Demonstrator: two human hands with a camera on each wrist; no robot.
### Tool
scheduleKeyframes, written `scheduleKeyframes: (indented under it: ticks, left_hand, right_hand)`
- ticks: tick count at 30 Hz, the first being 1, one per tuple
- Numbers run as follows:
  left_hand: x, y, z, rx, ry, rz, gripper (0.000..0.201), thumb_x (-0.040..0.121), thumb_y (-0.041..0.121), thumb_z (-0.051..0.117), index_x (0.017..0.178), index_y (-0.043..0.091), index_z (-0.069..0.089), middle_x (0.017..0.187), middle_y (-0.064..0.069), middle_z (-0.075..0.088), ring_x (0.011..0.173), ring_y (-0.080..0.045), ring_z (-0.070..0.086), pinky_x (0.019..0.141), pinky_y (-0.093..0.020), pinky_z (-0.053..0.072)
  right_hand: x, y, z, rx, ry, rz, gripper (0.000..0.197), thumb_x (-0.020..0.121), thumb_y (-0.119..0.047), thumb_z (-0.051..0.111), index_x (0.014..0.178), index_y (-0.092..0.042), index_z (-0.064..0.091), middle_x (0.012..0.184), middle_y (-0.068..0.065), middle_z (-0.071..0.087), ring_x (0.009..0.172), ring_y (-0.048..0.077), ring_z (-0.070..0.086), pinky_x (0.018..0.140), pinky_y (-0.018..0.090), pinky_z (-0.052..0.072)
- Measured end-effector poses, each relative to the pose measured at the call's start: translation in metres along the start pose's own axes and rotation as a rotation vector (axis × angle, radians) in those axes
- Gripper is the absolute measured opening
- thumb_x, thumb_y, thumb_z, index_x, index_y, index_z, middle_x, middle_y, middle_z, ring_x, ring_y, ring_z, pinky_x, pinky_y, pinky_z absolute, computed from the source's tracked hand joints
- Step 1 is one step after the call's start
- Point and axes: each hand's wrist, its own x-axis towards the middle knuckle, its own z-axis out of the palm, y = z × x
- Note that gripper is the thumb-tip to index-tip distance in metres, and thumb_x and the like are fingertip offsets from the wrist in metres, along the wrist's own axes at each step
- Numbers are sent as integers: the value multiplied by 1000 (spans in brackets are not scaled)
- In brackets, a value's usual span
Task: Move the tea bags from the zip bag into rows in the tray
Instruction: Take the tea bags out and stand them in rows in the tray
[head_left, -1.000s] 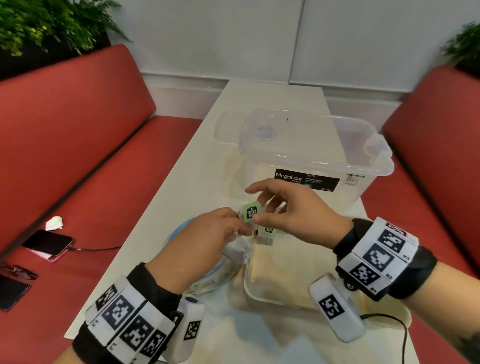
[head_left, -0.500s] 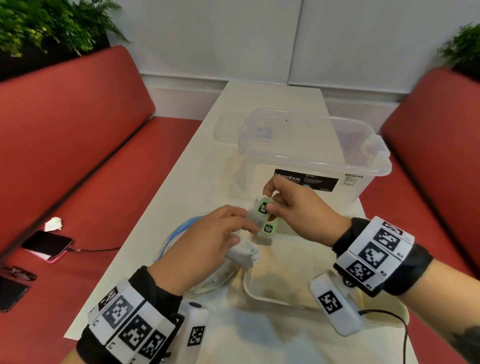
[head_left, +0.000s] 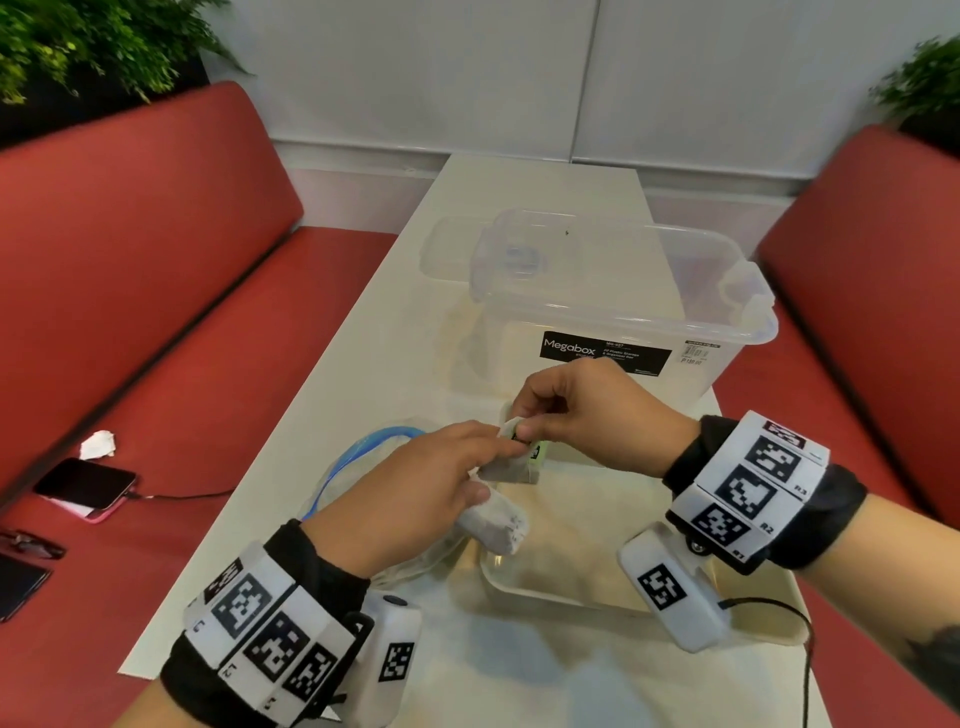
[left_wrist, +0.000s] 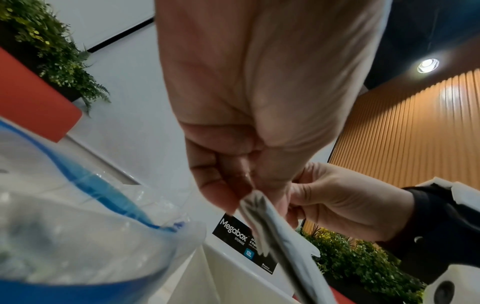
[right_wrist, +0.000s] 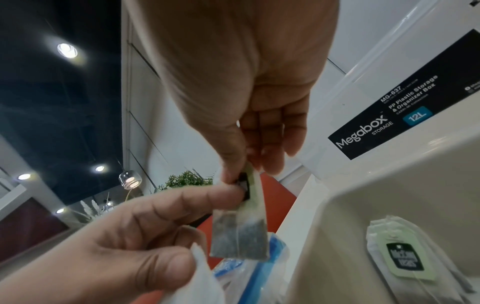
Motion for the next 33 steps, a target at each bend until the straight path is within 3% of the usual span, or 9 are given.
scheduleKeyframes:
  ticks: [2, 4, 6, 10, 14, 19, 26, 30, 33]
  left_hand:
    - [-3, -4, 0, -6, 19, -5, 54, 88, 2, 54, 117, 47, 53, 120, 36, 37, 98, 27, 36, 82, 4, 26]
    - [-7, -11, 0, -59, 82, -32, 55, 87, 1, 56, 106, 53, 53, 123, 33, 43, 95, 20, 45, 80, 0, 32]
    - [-13, -16, 0, -143, 170, -74, 52, 86, 0, 58, 101, 49, 57, 113, 24, 57, 84, 10, 53, 75, -5, 37]
    - [-24, -26, 2, -283, 275, -153, 46, 86, -2, 59, 96, 42, 63, 88, 19, 66, 75, 0, 58, 67, -4, 39]
    - [-29, -33, 6, -392, 321, -185, 40, 86, -2, 59, 96, 36, 65, 89, 22, 66, 73, -11, 59, 66, -8, 43]
    - [-32, -37, 9, -489, 329, -204, 41, 86, -3, 58, 96, 36, 65, 89, 18, 67, 78, -18, 61, 68, -12, 47]
    - [-33, -38, 11, -521, 308, -207, 39, 86, -5, 57, 96, 32, 66, 91, 15, 67, 74, -13, 60, 67, -9, 45]
    - [-34, -39, 14, -503, 301, -208, 38, 86, -4, 58, 98, 32, 65, 91, 17, 67, 77, -9, 61, 68, -8, 45]
    - [-34, -38, 14, -495, 315, -212, 39, 86, -3, 58, 97, 34, 65, 90, 17, 67, 76, -12, 61, 66, -8, 45]
  right_hand:
    - [2, 3, -2, -87, -23, -4, 6, 77, -21, 76, 78, -22, 70, 68, -9, 66, 62, 3, 57, 60, 12, 41]
    - [6, 9, -5, -190, -33, 15, 9, 74, -22, 78, 77, -21, 69, 61, -15, 57, 58, -1, 51, 57, 9, 37]
    - [13, 17, -4, -281, -59, 56, 11, 72, -23, 79, 78, -20, 70, 60, -17, 54, 59, -1, 50, 56, 9, 34]
    - [30, 34, 9, -417, -164, 146, 9, 74, -20, 75, 82, -21, 71, 69, -12, 57, 71, 11, 55, 63, 25, 43]
    - [46, 46, 29, -493, -234, 183, 10, 77, -15, 69, 83, -23, 69, 71, -12, 57, 73, 13, 53, 51, 18, 29]
    - [57, 54, 45, -534, -289, 202, 9, 80, -19, 68, 88, -23, 69, 77, -9, 57, 74, 15, 52, 55, 20, 32]
    - [55, 56, 51, -565, -266, 168, 6, 81, -26, 65, 87, -24, 62, 91, -3, 65, 76, 19, 51, 63, 26, 35]
    - [53, 55, 49, -592, -250, 159, 7, 84, -26, 61, 91, -24, 62, 84, -5, 58, 75, 19, 48, 63, 26, 34]
    - [50, 55, 45, -611, -199, 171, 4, 84, -24, 57, 83, -27, 54, 80, -4, 53, 74, 20, 48, 62, 26, 34]
